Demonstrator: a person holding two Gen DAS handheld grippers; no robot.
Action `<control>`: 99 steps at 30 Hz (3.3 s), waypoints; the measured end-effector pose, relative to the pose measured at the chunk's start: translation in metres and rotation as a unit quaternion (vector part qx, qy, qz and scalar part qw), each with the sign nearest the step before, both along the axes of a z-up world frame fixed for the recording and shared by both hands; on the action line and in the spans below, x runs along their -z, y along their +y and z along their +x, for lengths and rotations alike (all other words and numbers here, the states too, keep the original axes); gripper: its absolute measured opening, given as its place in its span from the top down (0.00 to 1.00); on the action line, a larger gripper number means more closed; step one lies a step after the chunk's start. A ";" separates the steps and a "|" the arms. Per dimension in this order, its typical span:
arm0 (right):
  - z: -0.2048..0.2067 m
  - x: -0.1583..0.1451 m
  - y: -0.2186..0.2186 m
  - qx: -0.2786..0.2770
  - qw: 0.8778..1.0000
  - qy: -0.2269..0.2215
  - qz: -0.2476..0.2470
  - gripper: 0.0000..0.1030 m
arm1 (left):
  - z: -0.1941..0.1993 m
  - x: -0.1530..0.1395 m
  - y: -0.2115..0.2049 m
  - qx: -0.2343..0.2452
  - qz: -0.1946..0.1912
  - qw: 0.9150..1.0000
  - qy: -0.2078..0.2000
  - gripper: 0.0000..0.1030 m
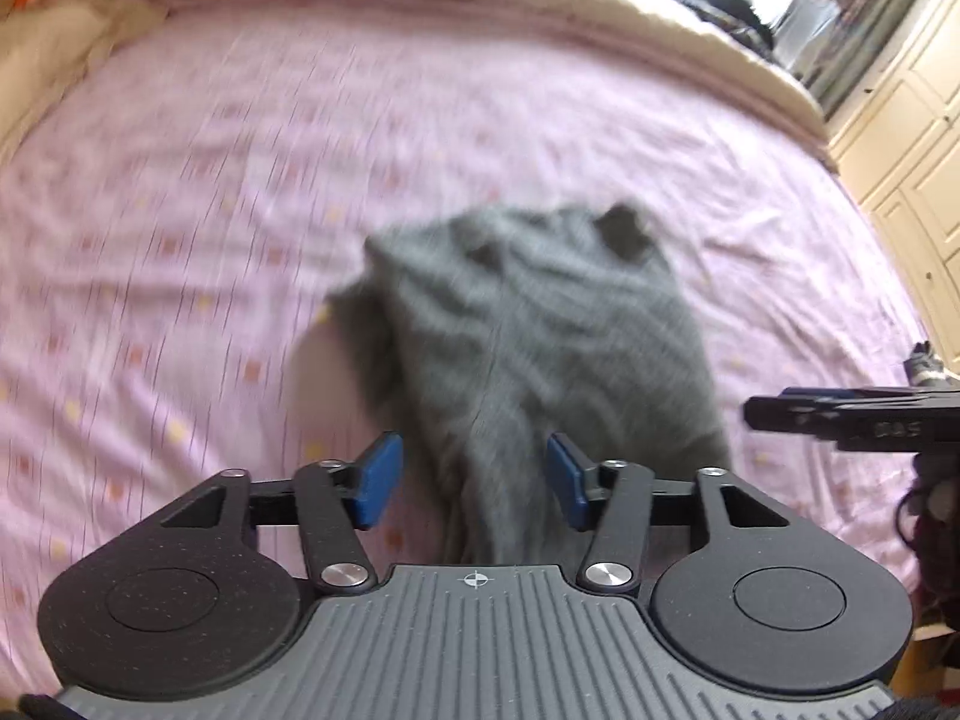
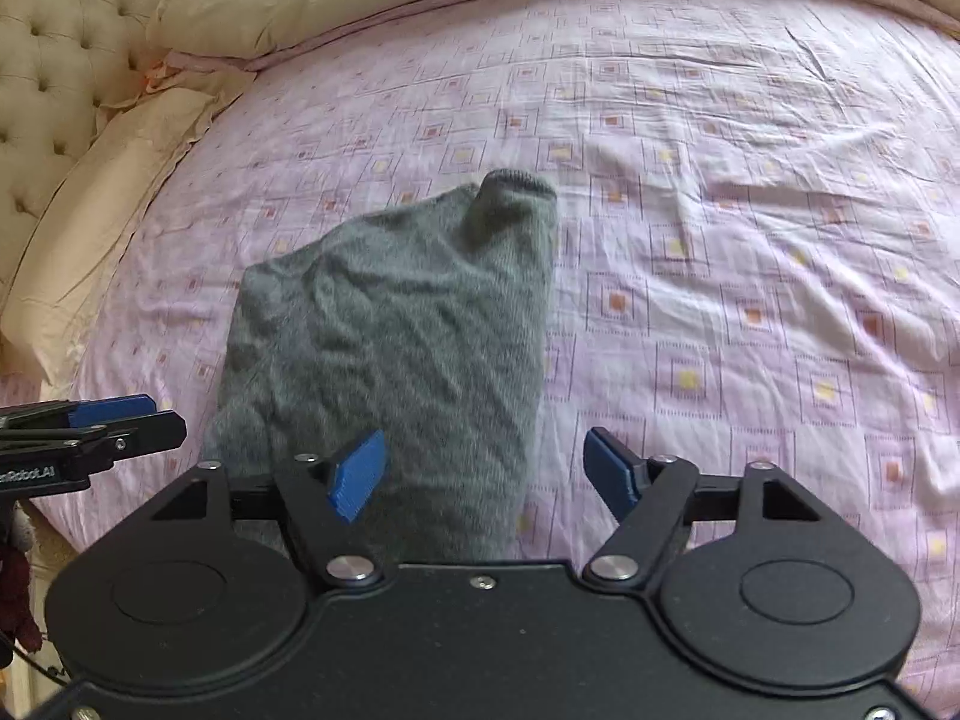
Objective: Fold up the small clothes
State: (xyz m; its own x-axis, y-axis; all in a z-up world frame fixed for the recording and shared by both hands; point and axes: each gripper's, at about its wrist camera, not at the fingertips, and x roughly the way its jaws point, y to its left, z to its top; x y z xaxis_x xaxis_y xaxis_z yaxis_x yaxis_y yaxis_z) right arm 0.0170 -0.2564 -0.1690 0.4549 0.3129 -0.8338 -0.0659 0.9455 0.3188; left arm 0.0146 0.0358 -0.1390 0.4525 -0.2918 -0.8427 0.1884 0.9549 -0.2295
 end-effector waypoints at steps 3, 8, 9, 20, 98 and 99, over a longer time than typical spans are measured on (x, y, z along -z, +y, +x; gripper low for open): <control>0.017 0.004 0.006 0.018 1.000 -0.003 -0.009 0.19 | 0.021 0.004 -0.015 -0.004 0.010 1.000 -0.011 0.37; 0.044 0.025 0.019 0.033 0.998 0.023 -0.046 0.14 | 0.045 0.033 -0.020 -0.007 0.055 0.998 0.012 0.31; 0.049 0.033 0.021 0.033 0.997 0.035 -0.055 0.14 | 0.049 0.040 -0.019 -0.007 0.062 0.998 0.022 0.31; 0.062 0.045 0.005 0.069 0.995 0.059 -0.033 0.01 | 0.057 0.082 0.021 -0.037 0.029 0.994 0.094 0.00; -0.120 -0.121 -0.014 0.026 0.990 -0.111 -0.085 0.01 | -0.113 -0.103 -0.067 -0.118 0.133 0.984 -0.010 0.02; -0.119 -0.121 -0.016 0.029 0.990 -0.104 -0.086 0.01 | -0.114 -0.103 -0.068 -0.119 0.132 0.984 -0.010 0.02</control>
